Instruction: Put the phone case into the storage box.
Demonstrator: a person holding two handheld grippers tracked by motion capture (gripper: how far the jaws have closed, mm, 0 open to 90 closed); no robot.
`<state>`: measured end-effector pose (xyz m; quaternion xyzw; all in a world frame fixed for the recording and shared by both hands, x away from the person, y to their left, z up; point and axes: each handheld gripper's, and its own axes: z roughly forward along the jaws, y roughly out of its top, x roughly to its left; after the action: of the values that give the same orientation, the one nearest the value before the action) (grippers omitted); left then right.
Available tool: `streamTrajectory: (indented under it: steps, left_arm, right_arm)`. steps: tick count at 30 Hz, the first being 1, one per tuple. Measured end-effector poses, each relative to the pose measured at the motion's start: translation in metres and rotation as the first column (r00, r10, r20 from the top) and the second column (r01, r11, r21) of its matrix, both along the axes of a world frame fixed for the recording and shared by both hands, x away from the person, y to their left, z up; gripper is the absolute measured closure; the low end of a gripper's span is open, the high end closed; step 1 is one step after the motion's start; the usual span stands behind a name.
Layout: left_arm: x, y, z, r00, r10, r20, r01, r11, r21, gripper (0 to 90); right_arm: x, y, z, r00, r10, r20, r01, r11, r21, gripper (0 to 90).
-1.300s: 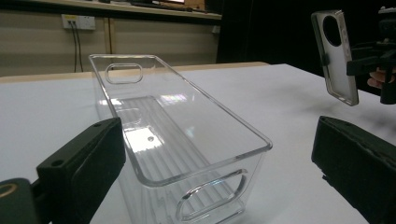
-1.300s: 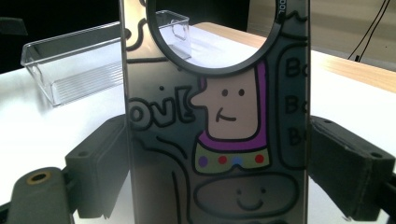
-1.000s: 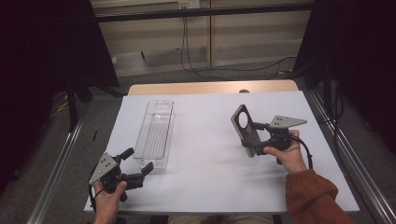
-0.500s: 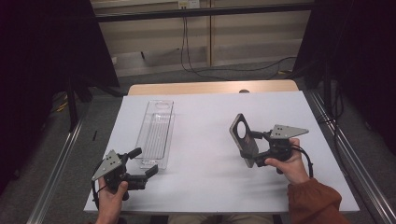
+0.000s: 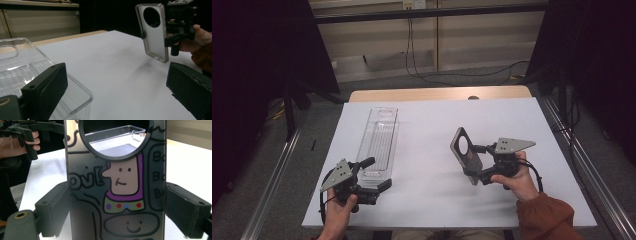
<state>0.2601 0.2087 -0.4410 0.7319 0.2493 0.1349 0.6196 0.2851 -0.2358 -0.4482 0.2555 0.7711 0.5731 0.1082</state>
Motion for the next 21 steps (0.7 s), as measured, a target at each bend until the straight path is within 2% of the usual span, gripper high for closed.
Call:
streamTrajectory:
  steps: [1,7,9,10,11,16,19,21]
  left_arm:
    - [-0.001,-0.003,0.000,0.9999,0.000,-0.010,0.000,0.9999,-0.015,3.1]
    - [-0.001,-0.016,0.003,0.9996,-0.026,0.010,0.027,0.9994,-0.020,2.8]
    - [0.000,-0.020,0.003,0.9980,-0.059,0.023,0.059,0.9982,-0.007,2.5]
    - [-0.001,-0.024,0.003,0.9981,-0.060,0.014,0.060,0.9982,-0.006,2.6]
    - [0.000,-0.026,0.003,0.9971,-0.072,0.025,0.072,0.9973,0.015,2.8]
    - [0.004,-0.038,0.001,0.9947,-0.102,0.014,0.102,0.9948,-0.005,3.0]
    - [0.007,-0.042,0.002,0.9920,-0.124,0.024,0.124,0.9921,-0.015,2.7]
    - [0.009,-0.046,0.003,0.9871,-0.155,0.041,0.157,0.9868,-0.041,1.9]
  right_arm:
    - [0.000,0.001,0.000,1.0000,0.001,0.004,-0.001,1.0000,-0.003,11.8]
    - [-0.001,0.002,0.001,0.9999,0.015,0.002,-0.015,0.9999,0.006,11.8]
    - [-0.001,0.003,0.001,0.9998,0.018,0.002,-0.018,0.9998,0.003,11.8]
    - [-0.001,0.004,0.001,0.9998,0.020,0.002,-0.020,0.9998,0.005,11.8]
    - [-0.002,0.005,0.001,0.9997,0.026,-0.001,-0.026,0.9996,0.007,11.8]
    - [-0.005,0.009,0.000,0.9994,0.035,-0.004,-0.035,0.9994,0.005,11.8]
    - [-0.007,0.011,0.000,0.9991,0.043,-0.002,-0.043,0.9991,0.004,11.8]
    - [-0.007,0.013,0.000,0.9990,0.045,-0.005,-0.045,0.9990,0.009,11.8]
